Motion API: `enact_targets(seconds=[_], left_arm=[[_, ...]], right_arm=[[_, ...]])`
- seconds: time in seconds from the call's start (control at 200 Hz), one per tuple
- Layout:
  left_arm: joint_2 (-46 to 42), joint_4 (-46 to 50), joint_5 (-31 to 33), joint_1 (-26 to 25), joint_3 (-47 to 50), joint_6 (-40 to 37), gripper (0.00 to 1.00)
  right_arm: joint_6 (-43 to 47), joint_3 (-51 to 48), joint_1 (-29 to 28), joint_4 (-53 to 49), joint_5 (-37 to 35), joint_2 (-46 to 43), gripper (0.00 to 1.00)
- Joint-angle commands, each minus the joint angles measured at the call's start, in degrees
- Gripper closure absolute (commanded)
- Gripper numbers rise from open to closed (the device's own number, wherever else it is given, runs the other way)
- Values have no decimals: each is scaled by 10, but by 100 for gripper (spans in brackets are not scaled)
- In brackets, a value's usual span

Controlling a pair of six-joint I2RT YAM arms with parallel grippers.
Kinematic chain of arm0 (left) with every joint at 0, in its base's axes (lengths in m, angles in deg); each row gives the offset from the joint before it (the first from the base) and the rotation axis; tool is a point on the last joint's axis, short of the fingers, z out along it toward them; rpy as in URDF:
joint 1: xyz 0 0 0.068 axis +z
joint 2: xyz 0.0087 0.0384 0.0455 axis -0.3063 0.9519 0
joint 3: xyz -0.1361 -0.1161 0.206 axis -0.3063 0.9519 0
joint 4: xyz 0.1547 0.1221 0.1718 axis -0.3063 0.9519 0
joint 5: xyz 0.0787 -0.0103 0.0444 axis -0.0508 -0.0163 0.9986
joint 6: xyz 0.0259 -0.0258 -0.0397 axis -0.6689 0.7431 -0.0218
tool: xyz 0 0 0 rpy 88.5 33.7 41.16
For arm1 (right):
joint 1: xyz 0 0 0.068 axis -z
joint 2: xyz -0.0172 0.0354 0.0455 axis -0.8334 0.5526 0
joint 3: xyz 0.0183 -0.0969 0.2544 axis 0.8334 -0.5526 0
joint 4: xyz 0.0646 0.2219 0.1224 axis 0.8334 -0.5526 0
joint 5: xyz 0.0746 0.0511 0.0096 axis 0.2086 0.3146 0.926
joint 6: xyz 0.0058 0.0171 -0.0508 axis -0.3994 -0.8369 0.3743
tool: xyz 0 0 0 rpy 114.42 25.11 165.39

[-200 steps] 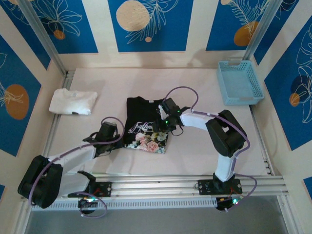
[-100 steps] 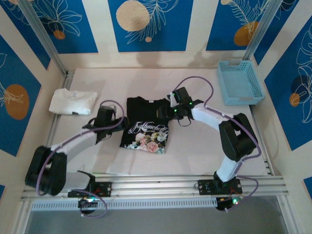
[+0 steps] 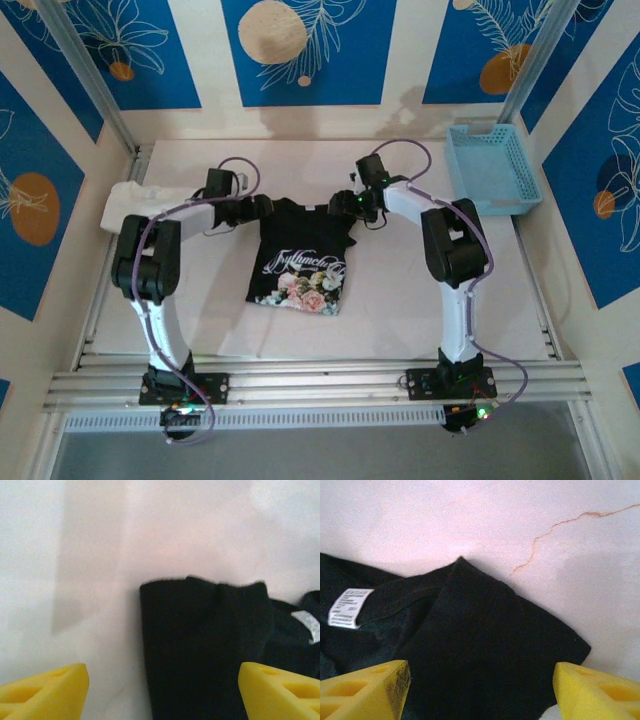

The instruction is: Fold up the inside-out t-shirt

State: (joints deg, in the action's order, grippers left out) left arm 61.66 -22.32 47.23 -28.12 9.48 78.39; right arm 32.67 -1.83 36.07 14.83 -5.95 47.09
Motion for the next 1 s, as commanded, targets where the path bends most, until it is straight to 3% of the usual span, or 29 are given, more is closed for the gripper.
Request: enact_targets(seconds=[0.0,0.5,0.675,0.995], left_arm=[[38,37,-60,0,-43,-15,24],[81,45,-99,-18,-72,-12,34],[73,44,-99,-19,-70,-10,35],[66,39,-99,-19,-65,-5,36]], right_arm=[[14,34,-1,-51,8,17,26],[29,166,-22,-199,-23,90,34],[37,173,-21,-203,-73,67,31],[43,202,-30,-244,-90,91,25]])
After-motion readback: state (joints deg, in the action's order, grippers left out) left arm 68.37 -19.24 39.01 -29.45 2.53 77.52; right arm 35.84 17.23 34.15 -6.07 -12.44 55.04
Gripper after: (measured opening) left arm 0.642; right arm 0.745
